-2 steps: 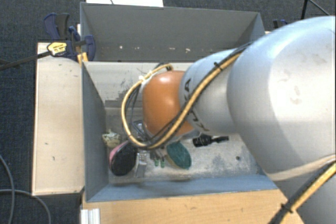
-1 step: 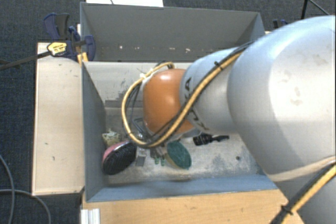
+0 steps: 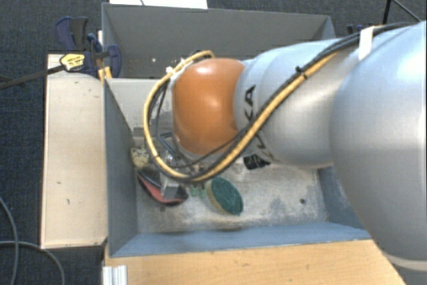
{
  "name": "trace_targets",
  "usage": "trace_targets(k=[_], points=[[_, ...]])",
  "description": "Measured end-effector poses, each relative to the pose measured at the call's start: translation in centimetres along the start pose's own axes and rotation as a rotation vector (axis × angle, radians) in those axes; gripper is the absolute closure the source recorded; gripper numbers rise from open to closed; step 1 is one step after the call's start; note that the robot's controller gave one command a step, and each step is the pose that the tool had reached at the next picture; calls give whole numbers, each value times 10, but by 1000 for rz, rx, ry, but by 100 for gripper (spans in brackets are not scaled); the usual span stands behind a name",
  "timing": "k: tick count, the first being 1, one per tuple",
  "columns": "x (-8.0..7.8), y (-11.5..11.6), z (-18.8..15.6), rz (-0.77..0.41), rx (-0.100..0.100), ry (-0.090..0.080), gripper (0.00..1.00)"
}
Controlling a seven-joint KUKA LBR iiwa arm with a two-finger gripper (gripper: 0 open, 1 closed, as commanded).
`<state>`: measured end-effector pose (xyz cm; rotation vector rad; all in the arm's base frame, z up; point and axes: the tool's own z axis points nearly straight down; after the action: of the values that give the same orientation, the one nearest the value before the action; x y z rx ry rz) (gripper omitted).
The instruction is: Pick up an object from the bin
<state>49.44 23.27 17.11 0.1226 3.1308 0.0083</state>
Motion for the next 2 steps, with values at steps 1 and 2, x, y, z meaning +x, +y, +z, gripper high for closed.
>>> trace_targets(k=[1,2], points=[[-33,0,37,201,5,5,100],[-23,21,59,221,6,9,100]])
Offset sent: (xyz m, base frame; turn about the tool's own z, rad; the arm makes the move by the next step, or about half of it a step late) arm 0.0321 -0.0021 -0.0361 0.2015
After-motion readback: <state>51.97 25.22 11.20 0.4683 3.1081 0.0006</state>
